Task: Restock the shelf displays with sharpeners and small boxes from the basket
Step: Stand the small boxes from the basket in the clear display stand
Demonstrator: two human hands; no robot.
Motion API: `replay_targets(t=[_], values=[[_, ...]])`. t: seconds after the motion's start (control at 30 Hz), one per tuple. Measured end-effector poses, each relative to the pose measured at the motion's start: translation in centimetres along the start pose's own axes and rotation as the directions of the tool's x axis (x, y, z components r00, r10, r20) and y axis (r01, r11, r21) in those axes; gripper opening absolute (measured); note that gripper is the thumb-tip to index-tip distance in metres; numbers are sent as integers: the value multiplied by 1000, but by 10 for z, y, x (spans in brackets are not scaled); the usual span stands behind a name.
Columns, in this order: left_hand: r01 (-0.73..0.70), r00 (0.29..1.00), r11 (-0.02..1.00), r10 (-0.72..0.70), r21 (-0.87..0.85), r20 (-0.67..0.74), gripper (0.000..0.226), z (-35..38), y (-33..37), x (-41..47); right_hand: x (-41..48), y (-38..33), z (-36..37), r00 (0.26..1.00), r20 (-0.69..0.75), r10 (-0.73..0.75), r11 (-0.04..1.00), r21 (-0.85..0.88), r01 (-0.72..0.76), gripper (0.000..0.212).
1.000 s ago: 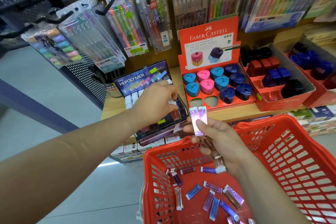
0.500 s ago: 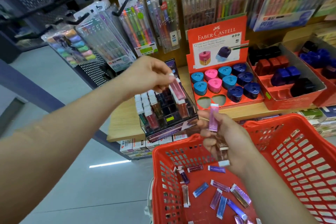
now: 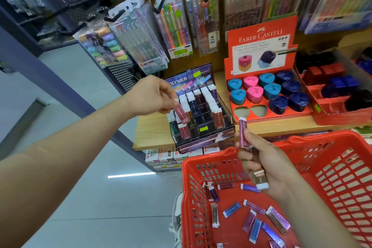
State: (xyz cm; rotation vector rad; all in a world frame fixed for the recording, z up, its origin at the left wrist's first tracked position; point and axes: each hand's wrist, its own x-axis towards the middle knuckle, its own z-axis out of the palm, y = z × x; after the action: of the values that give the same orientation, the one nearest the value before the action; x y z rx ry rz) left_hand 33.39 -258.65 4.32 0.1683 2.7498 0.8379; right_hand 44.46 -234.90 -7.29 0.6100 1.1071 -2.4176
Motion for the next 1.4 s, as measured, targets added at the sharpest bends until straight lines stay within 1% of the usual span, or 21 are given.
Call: replay_targets(t=[0.1,0.2,0.27,0.33,0.37,0.43,0.5,0.67,0.77,0.9,1.07,1.17,1.23,1.33,1.4], values=[[-50,999,995,48,88,22,10,3,-1,-4,-1,2,3,999,-4,44,998,37,-44,11],[-67,998,994,67,91,7,8,5,-2,-6,-2,4,7,999,5,37,999,14,-37,2],[-88,996,985,88,146,6,8,6,-5,-6,-1,7,8,1000,-2,0,1000,-13,0,11],[-126,992,956,129,266,4,8,9,-9,-7,-2,8,9,999,-5,-32,998,-48,32,20],[-143,988,937,151,318,-1,9,12,-10,-8,-2,7,10,999,-2,-41,997,-68,41,21],[-170,982,914,190,368,-18,10,17,-14,-10,-4,7,11,999,8,-45,995,-85,45,17],[-185,975,908,217,376,-44,11,22,-16,-11,-5,8,13,999,17,-46,996,-80,47,15],[-204,968,921,240,333,-70,10,26,-16,-11,-7,8,17,999,16,-51,994,-93,52,21],[-219,967,902,253,372,-42,10,27,-18,-9,-6,8,17,998,22,-59,995,-83,60,20],[-240,967,883,254,404,20,11,36,-24,-9,-8,8,17,999,15,-49,990,-131,51,23],[-196,972,904,231,380,-47,14,43,-31,-6,-8,7,16,998,15,-61,986,-154,62,25],[-211,970,899,240,384,-30,16,48,-32,-6,-7,9,17,998,17,-66,982,-175,68,24],[-266,954,860,299,435,-8,18,49,-33,-7,-6,11,18,998,20,-67,982,-175,70,24],[-363,912,758,407,542,42,17,49,-35,-9,-7,11,21,997,23,-76,977,-198,79,20],[-386,901,704,425,596,81,20,46,-34,-9,-8,10,23,996,22,-85,970,-225,88,15]])
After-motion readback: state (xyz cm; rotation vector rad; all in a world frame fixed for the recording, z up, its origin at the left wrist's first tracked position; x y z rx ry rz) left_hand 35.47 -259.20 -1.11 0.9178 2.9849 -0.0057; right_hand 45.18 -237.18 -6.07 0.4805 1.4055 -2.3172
